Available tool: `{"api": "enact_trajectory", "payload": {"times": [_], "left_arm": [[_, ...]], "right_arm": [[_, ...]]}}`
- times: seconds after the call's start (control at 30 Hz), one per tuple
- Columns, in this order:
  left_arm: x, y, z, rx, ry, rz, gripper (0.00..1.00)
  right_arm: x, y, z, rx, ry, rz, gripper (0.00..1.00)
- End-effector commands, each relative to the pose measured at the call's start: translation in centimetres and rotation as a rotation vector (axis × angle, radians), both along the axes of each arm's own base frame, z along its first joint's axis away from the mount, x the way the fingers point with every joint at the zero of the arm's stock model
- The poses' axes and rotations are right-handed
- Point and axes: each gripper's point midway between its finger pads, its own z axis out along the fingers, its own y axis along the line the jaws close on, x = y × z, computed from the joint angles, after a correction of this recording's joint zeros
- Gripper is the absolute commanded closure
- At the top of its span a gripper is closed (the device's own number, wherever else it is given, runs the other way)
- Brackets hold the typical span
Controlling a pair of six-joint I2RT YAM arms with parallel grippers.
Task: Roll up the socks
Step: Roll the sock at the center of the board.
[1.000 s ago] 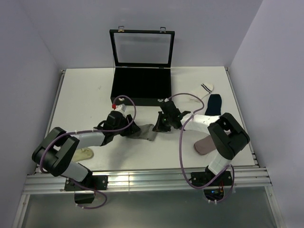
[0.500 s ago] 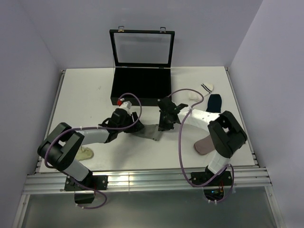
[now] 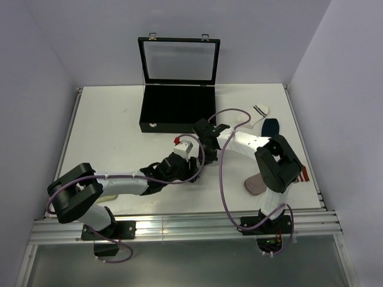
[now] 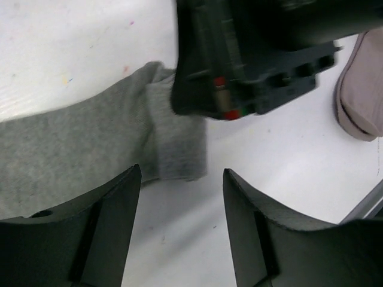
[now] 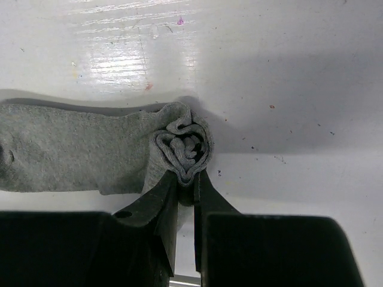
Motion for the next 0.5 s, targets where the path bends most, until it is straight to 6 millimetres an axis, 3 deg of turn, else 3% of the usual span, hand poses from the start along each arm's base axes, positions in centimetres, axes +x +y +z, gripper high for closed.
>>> {"api": "enact_trajectory", "payload": {"times": [0.0,0.23,0.47], "left_arm": [[1.2,-1.5,2.2,0.009,-0.114,0.041,0.38],[0.5,-4.0,1.2,0.047,-0.127,0.021,0.43],[0.2,-4.2,-1.6,0.112,-0.086,0.063,0.49]], "right_arm": [[-0.9,-1.0,-0.7,-0.076,0.048,0.012,1.00],[-1.1,-0.8,-1.1,-0.073,0.067,0.020,1.00],[-1.3,-0.5,-1.4,-0.059,0.076,0.022,1.00]]}}
